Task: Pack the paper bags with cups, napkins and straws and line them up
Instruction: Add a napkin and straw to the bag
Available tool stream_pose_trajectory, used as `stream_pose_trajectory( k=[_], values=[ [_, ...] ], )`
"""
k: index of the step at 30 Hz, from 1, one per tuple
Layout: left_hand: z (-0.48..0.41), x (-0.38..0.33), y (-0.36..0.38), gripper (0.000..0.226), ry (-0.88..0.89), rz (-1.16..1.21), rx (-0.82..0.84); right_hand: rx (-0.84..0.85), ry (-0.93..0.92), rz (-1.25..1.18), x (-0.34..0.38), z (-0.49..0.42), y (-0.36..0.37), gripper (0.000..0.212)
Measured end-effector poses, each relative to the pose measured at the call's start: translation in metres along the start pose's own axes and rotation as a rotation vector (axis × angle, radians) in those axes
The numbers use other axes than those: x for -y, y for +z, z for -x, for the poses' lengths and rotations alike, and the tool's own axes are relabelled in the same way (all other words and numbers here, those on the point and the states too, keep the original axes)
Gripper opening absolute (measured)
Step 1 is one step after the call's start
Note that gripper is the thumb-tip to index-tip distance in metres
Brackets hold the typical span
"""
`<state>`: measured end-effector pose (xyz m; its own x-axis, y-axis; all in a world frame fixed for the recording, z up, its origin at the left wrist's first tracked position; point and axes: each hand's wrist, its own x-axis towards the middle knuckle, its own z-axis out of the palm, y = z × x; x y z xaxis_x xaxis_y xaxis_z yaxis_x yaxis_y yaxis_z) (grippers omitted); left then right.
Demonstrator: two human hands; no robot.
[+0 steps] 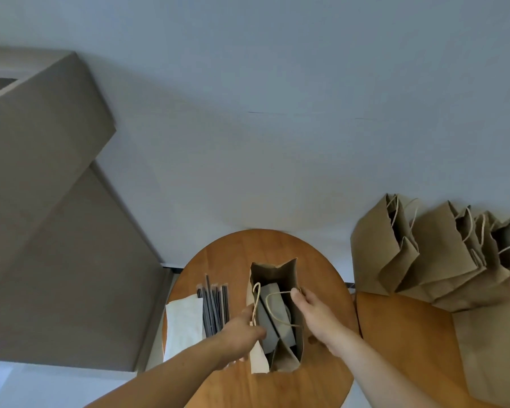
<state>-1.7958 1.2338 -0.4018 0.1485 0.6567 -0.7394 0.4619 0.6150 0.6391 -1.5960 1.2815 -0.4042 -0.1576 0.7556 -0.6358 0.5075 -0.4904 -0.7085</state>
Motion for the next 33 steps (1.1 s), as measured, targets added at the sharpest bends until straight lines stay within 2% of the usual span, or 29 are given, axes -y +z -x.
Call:
stream_pose_trajectory(
  k=[5, 9, 12, 15, 18, 20, 25, 29, 32, 33],
  values=[
    [-0.004, -0.006, 0.010, 0.067, 0.036, 0.037, -0.054, 0.033, -0.057, -0.102, -0.012, 0.000, 0.017, 0.060],
    [-0.010, -0.012, 0.013, 0.055, 0.063, 0.018, -0.096, 0.034, -0.086, -0.036, -0.008, -0.002, 0.030, 0.039],
    [-0.008, -0.014, 0.014, 0.059, 0.083, -0.001, -0.087, 0.027, -0.095, 0.034, -0.011, -0.001, 0.035, 0.040],
    [-0.008, -0.006, 0.011, 0.052, 0.088, -0.007, -0.138, 0.022, -0.092, 0.048, -0.011, -0.006, 0.028, 0.043],
    [-0.008, 0.007, 0.009, 0.057, 0.049, 0.022, -0.188, -0.057, -0.111, 0.048, -0.003, -0.018, 0.014, 0.063],
    [-0.007, 0.011, 0.013, 0.054, 0.004, 0.023, -0.162, -0.106, -0.133, 0.024, 0.006, -0.026, 0.006, 0.069],
    [-0.011, 0.011, 0.021, 0.041, -0.003, -0.081, -0.182, 0.003, -0.097, 0.099, 0.013, -0.044, 0.011, 0.047],
    [-0.012, -0.005, 0.016, 0.036, 0.055, -0.124, -0.169, -0.026, -0.101, 0.158, 0.015, -0.039, 0.023, 0.045],
    [-0.015, -0.011, 0.017, 0.023, 0.099, -0.192, -0.104, -0.071, -0.092, 0.103, 0.016, -0.032, 0.030, 0.033],
    [-0.015, -0.013, 0.018, 0.028, 0.116, -0.183, -0.069, -0.080, -0.088, 0.089, 0.015, -0.031, 0.032, 0.030]
  ],
)
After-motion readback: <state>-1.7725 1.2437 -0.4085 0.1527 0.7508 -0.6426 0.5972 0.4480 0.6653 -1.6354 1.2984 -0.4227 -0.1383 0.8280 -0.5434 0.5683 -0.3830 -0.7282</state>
